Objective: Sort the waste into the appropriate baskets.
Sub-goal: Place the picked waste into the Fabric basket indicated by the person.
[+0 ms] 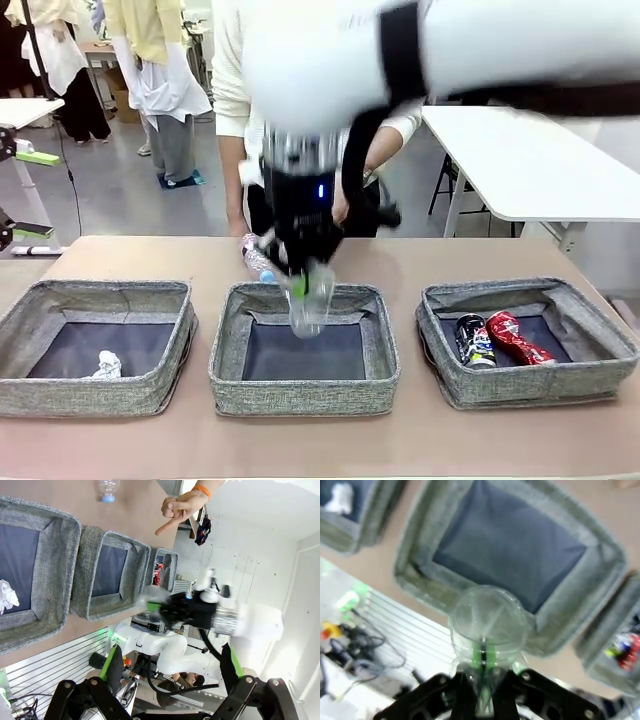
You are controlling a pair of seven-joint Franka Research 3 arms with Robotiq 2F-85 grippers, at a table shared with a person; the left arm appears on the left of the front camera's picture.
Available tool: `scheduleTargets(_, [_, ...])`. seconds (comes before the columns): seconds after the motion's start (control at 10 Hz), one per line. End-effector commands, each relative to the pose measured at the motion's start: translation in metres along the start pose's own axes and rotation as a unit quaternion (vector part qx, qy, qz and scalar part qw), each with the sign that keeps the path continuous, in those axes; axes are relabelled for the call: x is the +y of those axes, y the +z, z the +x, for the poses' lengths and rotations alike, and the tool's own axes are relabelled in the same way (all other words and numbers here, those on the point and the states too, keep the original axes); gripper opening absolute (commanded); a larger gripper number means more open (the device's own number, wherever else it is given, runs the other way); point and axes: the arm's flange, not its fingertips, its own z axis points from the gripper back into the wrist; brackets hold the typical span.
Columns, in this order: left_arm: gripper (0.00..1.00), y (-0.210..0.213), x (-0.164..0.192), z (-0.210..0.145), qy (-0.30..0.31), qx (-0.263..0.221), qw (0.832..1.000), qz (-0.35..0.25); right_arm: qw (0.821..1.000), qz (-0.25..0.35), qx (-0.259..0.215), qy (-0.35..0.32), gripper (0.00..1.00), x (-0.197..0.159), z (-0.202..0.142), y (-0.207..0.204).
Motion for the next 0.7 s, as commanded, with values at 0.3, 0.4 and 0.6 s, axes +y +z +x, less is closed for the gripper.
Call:
scheduleTargets(0.3, [1.00,0.000,-0.002,-0.002,0.001,-0.002,1.000,-0.006,0.995,0.037,-0.067,-0.059,0.02,-0.017,-0.003,0.014])
scheduleTargets(0.4, [1.00,0.000,-0.002,-0.002,0.001,-0.002,1.000,-0.006,0.996,0.036,-0.063,-0.057,0.02,-0.017,-0.003,0.013])
scheduleTargets(0.6, [1.00,0.000,-0.002,-0.002,0.001,-0.002,1.000,-0.006,0.995,0.048,-0.061,-0.057,0.13,-0.018,-0.003,0.014])
